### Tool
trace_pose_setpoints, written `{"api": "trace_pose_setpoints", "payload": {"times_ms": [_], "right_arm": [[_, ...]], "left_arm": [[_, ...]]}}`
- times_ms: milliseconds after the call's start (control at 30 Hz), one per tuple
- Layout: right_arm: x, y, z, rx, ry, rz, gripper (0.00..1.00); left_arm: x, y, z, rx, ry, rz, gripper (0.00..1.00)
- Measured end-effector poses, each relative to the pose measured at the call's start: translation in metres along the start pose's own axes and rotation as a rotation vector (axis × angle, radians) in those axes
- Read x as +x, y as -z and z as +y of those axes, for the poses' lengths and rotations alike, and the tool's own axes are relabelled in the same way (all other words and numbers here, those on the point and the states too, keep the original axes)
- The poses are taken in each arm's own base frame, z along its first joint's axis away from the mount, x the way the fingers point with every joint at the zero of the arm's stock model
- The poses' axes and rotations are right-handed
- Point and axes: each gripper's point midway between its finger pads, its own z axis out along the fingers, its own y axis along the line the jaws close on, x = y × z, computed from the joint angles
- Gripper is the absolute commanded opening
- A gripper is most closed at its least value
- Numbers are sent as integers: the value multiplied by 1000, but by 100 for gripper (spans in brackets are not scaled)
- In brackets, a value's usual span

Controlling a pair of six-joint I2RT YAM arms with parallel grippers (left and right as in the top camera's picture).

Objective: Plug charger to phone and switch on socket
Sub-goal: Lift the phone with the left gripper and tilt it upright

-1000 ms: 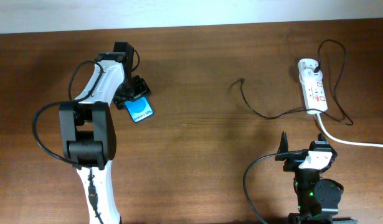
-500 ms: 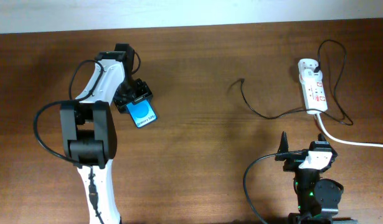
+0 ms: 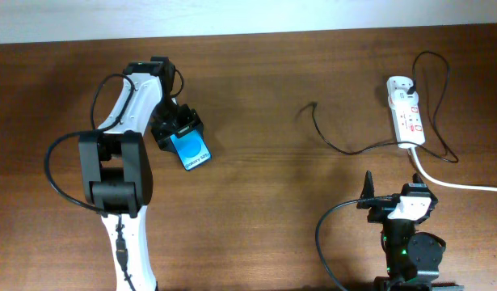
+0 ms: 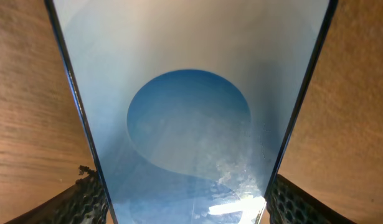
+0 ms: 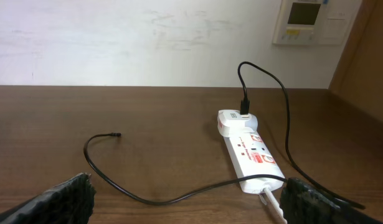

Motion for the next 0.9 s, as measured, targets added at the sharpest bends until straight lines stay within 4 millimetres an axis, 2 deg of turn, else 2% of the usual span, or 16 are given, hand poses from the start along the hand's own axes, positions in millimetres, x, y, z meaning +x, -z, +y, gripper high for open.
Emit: {"api": "trace_pose_setpoints", "payload": {"times_ms": [233, 500, 600, 767, 900], "right_arm": [[0, 0, 0, 0, 0, 0, 99], [0, 0, 0, 0, 0, 0, 99], [0, 0, 0, 0, 0, 0, 99], [0, 0, 0, 0, 1, 0, 99], [0, 0, 0, 0, 0, 0, 98]], "left_arm": [[20, 8, -5, 31, -30, 93, 68], [42, 51, -8, 19, -60, 153, 68], [50, 58, -11, 28, -92, 178, 68], [69, 56, -40, 111, -152, 227, 70], [96, 56, -75, 227, -218, 298, 69]]}}
